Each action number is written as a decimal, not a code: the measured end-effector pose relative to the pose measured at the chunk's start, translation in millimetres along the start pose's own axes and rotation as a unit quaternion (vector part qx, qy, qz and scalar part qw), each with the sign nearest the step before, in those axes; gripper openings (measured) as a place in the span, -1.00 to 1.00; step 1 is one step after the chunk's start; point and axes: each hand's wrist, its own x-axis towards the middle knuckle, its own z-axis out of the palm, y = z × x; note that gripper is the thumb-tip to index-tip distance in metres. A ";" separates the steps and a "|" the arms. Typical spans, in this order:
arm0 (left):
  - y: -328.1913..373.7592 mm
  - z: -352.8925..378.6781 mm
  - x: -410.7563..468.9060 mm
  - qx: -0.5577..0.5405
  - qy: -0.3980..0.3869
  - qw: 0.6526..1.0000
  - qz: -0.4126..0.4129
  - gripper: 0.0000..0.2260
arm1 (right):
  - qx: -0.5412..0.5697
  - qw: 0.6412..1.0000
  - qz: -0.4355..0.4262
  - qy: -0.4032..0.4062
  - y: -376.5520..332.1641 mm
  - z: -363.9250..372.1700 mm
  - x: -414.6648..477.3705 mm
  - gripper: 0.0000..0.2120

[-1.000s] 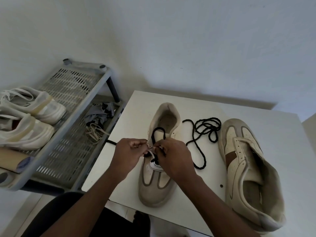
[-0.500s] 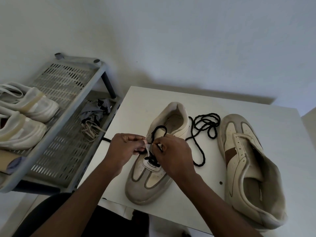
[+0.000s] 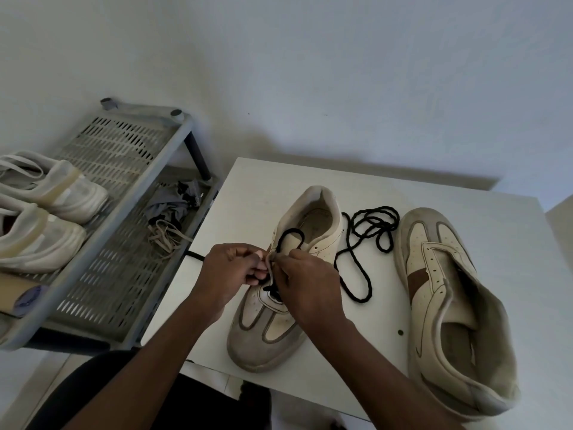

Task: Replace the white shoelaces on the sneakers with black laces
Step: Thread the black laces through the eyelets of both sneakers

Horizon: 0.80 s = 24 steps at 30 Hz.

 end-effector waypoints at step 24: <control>-11.4 6.5 0.9 0.055 0.008 0.997 0.061 -0.82 | 0.029 0.997 0.075 0.011 -5.7 3.7 -5.1 -0.79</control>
